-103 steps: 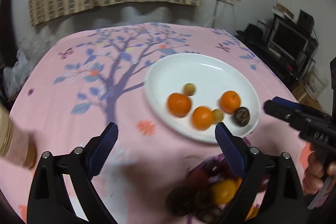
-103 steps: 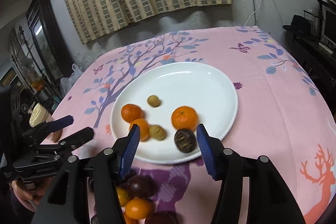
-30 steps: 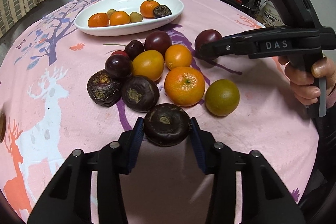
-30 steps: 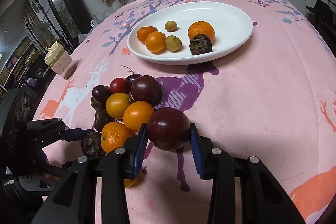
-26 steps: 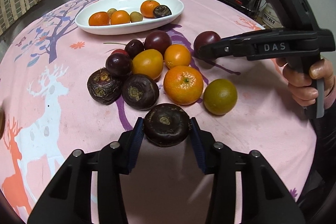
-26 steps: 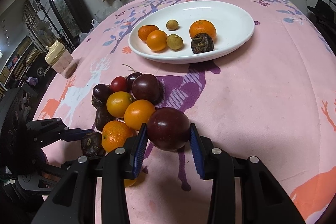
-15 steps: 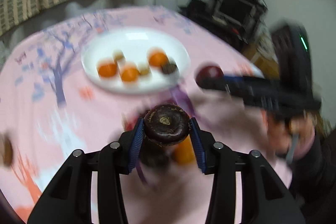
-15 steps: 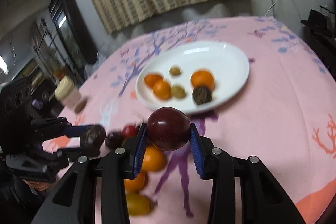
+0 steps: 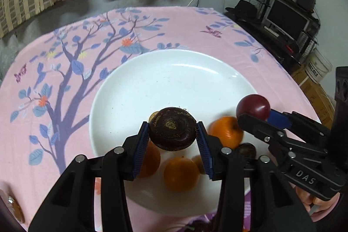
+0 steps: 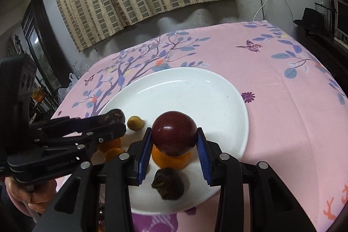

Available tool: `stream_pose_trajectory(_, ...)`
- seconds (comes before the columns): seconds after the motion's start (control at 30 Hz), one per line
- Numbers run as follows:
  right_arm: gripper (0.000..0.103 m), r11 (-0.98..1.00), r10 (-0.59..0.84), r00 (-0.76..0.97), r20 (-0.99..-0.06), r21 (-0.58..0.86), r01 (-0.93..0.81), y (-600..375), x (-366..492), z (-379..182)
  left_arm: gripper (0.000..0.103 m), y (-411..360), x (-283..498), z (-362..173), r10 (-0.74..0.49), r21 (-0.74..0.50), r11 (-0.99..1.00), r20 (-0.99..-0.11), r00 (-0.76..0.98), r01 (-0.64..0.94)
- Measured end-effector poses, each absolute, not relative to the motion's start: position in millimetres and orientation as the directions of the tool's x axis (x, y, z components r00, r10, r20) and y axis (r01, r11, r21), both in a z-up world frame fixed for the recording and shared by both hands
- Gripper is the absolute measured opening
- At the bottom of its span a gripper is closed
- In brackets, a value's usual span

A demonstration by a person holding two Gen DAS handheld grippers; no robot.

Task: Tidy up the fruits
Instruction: 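Carry the plum and mangosteen to the plate and release them with both tools, then grasp the green-yellow citrus with the right tool while the left tool grasps a tangerine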

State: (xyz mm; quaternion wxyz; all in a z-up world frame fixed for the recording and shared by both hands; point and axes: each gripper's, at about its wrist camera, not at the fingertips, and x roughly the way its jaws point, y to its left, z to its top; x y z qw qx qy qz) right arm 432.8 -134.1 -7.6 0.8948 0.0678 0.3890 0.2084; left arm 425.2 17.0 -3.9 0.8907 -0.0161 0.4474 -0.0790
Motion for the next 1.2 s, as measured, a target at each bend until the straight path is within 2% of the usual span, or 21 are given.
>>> stream_pose_trajectory(0.03, 0.049, 0.9, 0.434, 0.602, -0.67, 0.294, -0.321, -134, 429, -7, 0.054, 20, 425, -6, -0.139, -0.099, 0.99, -0.798, 0.586, 0.1)
stream_pose_trajectory(0.07, 0.054, 0.894, 0.447, 0.596, -0.667, 0.305, -0.329, -134, 425, -5, 0.072, 22, 423, -5, -0.129, -0.101, 0.992, -0.795, 0.592, 0.081)
stream_pose_trajectory(0.1, 0.059, 0.889, 0.456, 0.598, -0.659, 0.31, -0.337, -136, 419, 0, 0.08, 26, 417, 1, -0.116, -0.101, 0.993, -0.78, 0.615, 0.059)
stream_pose_trajectory(0.17, 0.06, 0.878, 0.476, 0.611, -0.633, 0.309, -0.365, -138, 406, 13, 0.08, 33, 404, 12, -0.098, -0.092, 0.995, -0.756, 0.647, 0.042)
stream_pose_trajectory(0.27, 0.064, 0.862, 0.504, 0.614, -0.608, 0.312, -0.399, -138, 377, 30, 0.092, 50, 373, 28, -0.078, -0.104, 0.995, -0.736, 0.673, 0.001)
stream_pose_trajectory(0.43, 0.066, 0.819, 0.558, 0.537, -0.632, 0.318, -0.477, -131, 328, 26, 0.095, 80, 294, 30, 0.003, -0.111, 0.988, -0.686, 0.728, -0.109)
stream_pose_trajectory(0.6, 0.066, 0.774, 0.561, 0.447, -0.697, 0.249, -0.582, -120, 275, 6, 0.096, 102, 235, 2, 0.04, -0.134, 0.973, -0.698, 0.715, -0.186)
stream_pose_trajectory(0.73, 0.066, 0.691, 0.599, 0.321, -0.734, 0.271, -0.67, -114, 250, -2, 0.096, 116, 218, -8, 0.029, -0.178, 0.958, -0.719, 0.695, -0.224)
stream_pose_trajectory(1.2, 0.066, 0.679, 0.494, 0.289, -0.82, 0.156, -0.717, -107, 225, -23, 0.096, 115, 204, -16, 0.04, -0.151, 0.964, -0.732, 0.68, -0.219)
